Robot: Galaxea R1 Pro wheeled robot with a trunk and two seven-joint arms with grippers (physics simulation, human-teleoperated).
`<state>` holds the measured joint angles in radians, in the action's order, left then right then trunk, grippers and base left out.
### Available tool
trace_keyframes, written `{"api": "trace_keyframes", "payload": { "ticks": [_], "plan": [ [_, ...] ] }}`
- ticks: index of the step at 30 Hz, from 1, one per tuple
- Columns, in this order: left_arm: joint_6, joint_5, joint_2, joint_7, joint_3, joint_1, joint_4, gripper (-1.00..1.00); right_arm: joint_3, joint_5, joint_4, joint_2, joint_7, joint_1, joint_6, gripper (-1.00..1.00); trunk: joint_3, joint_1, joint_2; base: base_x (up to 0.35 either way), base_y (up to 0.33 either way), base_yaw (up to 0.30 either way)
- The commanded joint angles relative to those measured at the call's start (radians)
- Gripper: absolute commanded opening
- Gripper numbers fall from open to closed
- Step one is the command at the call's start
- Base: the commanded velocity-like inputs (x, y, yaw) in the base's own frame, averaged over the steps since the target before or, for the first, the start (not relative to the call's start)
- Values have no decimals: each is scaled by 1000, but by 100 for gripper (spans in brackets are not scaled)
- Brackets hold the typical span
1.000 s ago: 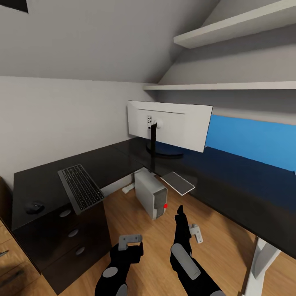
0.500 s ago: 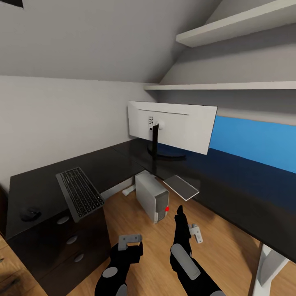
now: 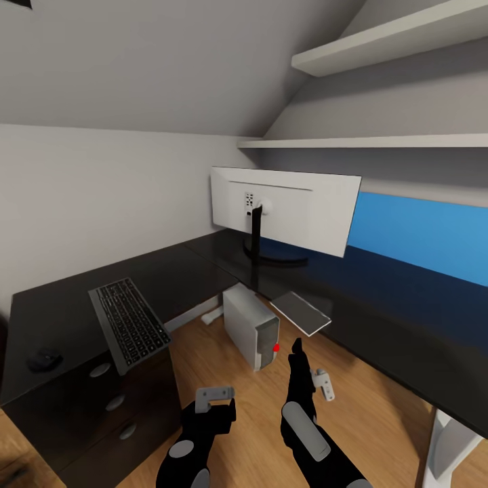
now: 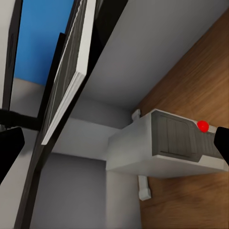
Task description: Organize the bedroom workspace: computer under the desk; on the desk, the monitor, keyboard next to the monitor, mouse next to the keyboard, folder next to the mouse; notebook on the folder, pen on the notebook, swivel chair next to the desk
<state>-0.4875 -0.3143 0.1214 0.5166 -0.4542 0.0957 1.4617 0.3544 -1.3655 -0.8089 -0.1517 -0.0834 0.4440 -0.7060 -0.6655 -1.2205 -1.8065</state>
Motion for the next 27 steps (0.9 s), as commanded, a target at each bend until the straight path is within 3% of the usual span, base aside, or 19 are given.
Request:
{"api": "trace_keyframes", "payload": {
  "ticks": [1, 27],
  "plan": [
    [-2, -10, 0, 10, -2, 1, 1, 100, 4, 2, -1, 0, -9, 1, -5, 100, -1, 0, 0, 68, 0, 0],
    [-1, -10, 1, 13, -3, 1, -1, 100, 1, 1, -1, 9, -10, 1, -6, 100, -1, 0, 0, 77, 0, 0]
  ]
}}
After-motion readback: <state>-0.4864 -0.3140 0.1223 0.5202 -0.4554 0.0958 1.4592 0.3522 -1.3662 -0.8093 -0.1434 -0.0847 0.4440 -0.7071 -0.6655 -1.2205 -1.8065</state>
